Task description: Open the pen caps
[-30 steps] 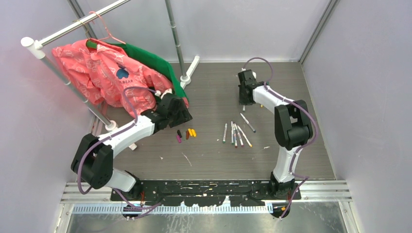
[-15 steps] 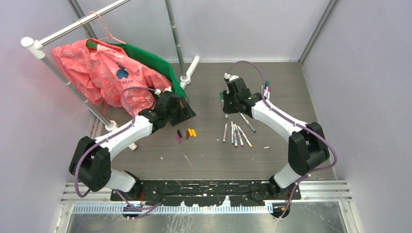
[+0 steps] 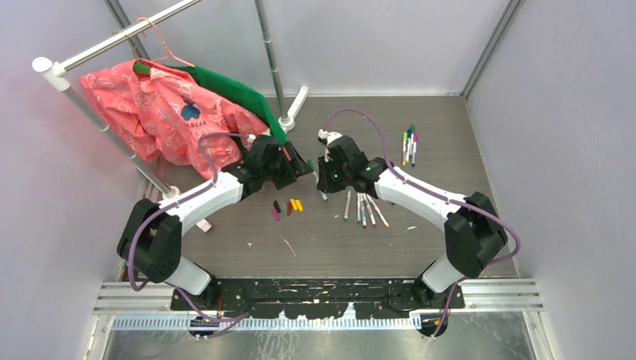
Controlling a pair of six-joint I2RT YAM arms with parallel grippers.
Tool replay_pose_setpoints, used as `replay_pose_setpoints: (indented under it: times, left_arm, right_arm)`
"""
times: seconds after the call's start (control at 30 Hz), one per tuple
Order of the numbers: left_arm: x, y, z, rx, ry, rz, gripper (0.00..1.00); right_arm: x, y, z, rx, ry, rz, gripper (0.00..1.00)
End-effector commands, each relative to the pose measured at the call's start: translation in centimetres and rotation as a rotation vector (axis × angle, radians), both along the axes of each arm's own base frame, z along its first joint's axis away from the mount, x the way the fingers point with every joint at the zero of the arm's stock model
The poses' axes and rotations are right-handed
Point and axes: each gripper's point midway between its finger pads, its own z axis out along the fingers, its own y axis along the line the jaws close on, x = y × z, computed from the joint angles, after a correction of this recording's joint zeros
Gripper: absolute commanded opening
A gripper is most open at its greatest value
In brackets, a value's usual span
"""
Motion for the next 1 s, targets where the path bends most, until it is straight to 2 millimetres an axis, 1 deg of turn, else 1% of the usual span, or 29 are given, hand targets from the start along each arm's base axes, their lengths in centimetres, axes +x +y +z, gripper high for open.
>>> replay_pose_setpoints:
  times: [0.0, 0.17, 0.33, 0.4, 0.47, 0.6, 0.73, 0.8, 0.87, 0.9, 0.97]
  left_arm:
    - [1.7, -1.3, 2.6, -0.083, -0.064, 0.001, 0.66]
    - [2.1, -1.3, 2.1, -0.093, -0.055, 0.018, 0.65]
    - [2.4, -0.9, 1.6, -0.092, -0.048, 0.038, 0.61]
    - [2.5, -0.8, 1.5, -0.094, -0.046, 0.045, 0.55]
    - [2.5, -0.7, 1.1, -0.093, -0.038, 0.048, 0.48]
    - [2.4, -0.6, 0.7, -0.096, -0.028, 0.053, 0.3]
    - [2.3, -0.6, 0.6, -0.1, -0.021, 0.056, 0.24]
    - [2.3, -0.7, 0.6, -0.105, -0.02, 0.056, 0.18]
    - [2.2, -0.6, 0.6, -0.109, -0.023, 0.058, 0.02]
    - [2.2, -0.7, 0.7, -0.113, -0.028, 0.056, 0.0]
    - [2.2, -0.7, 0.8, -0.12, -0.033, 0.053, 0.0]
  right_arm:
    - [-0.3, 2.8, 1.7, 0.08, -0.039, 0.041, 0.01]
    - [-1.2, 4.3, 1.7, 0.088, -0.037, 0.072, 0.01]
    - [-1.8, 5.1, 1.8, 0.1, -0.037, 0.09, 0.01]
    - [-2.0, 5.4, 2.0, 0.11, -0.04, 0.092, 0.01]
    - [-2.1, 5.6, 2.2, 0.115, -0.043, 0.095, 0.01]
    - [-2.3, 5.7, 2.3, 0.118, -0.045, 0.099, 0.01]
    - [-2.3, 5.6, 2.3, 0.119, -0.05, 0.091, 0.01]
    - [-2.3, 5.5, 2.3, 0.118, -0.052, 0.086, 0.01]
    - [-2.4, 5.4, 2.3, 0.12, -0.053, 0.083, 0.01]
    - [-2.4, 5.3, 2.2, 0.119, -0.053, 0.082, 0.01]
    - [-2.5, 5.2, 2.1, 0.121, -0.053, 0.079, 0.01]
